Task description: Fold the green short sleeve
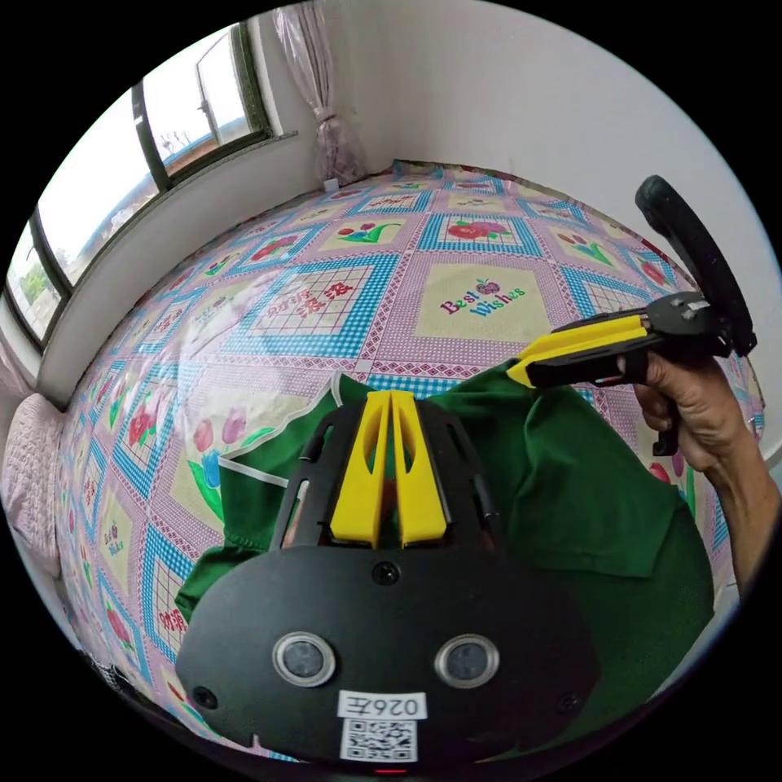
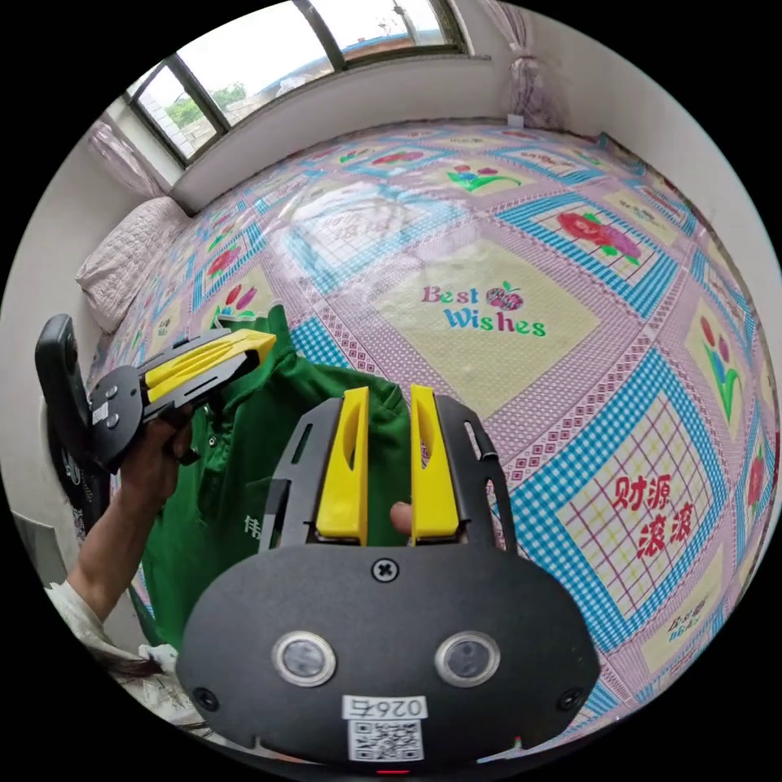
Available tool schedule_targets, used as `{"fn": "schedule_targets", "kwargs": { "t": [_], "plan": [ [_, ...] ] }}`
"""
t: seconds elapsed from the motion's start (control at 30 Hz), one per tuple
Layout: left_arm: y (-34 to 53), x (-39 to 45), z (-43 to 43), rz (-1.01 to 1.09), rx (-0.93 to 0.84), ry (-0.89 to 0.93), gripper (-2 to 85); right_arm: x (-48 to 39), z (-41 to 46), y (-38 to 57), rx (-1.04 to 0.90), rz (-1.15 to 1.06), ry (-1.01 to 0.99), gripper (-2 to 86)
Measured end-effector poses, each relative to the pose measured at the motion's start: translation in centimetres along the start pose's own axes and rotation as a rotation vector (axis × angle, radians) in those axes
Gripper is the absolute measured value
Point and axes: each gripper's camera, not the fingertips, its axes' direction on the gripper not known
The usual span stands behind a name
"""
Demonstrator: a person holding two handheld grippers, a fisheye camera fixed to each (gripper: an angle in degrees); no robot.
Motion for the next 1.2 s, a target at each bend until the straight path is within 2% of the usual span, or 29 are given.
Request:
{"fn": "schedule_targets", "kwargs": {
  "t": [0.03,0.1,0.2,0.33,0.47,0.57,0.67,0.73,0.77,0.8,0.93,1.0,1.07,1.17,1.2],
  "plan": [
    [0.0,0.2,0.4,0.011,-0.016,-0.019,-1.0,-0.1,1.0,-0.3,-0.054,-0.007,0.038,1.8],
    [0.1,0.9,1.7,0.042,-0.08,-0.121,-1.0,-0.3,0.5,-0.3,-0.026,-0.026,0.142,-0.5],
    [0.9,0.7,3.5,0.045,-0.146,-0.248,-1.0,1.2,-0.5,0.2,0.017,0.036,0.13,-1.3],
    [1.4,0.2,2.8,-0.017,-0.141,-0.196,-1.0,3.0,-0.3,1.0,0.041,0.064,0.022,-0.3],
    [2.2,2.0,-1.2,-0.027,0.061,-0.145,-1.0,3.2,-1.6,1.8,0.098,0.082,-0.017,2.2],
    [2.1,4.2,-1.9,0.076,0.145,-0.009,-1.0,2.6,-2.7,2.6,0.158,0.081,-0.024,1.7],
    [1.3,5.8,0.3,0.149,0.062,-0.044,-1.0,1.2,-2.1,2.4,0.147,0.038,0.018,1.6],
    [1.3,5.5,2.9,0.137,-0.072,-0.127,-1.0,0.8,-0.4,2.2,0.071,0.021,0.189,2.1],
    [2.0,4.7,2.9,0.099,-0.042,-0.123,-1.0,0.9,-0.2,2.3,0.067,0.015,0.193,2.1],
    [2.3,3.6,3.1,0.018,-0.084,-0.127,-1.0,1.6,-0.8,2.7,0.103,0.05,0.157,2.0],
    [3.6,2.5,1.4,-0.047,-0.021,-0.122,-1.0,2.8,-2.7,4.7,0.179,0.103,0.076,0.6],
    [4.1,3.3,-0.3,-0.005,0.078,-0.099,-1.0,2.4,-3.4,5.4,0.228,0.101,0.058,-0.3],
    [3.9,4.5,-0.3,0.086,0.107,-0.076,-1.0,1.5,-3.4,5.6,0.249,0.069,0.012,-0.8],
    [3.3,6.0,2.9,0.203,-0.056,-0.165,-1.0,0.2,-0.5,4.3,0.111,0.0,0.051,-0.9],
    [3.6,5.9,2.0,0.204,-0.016,-0.194,-1.0,0.1,-0.2,4.3,0.096,0.002,0.053,-1.0]
  ]
}}
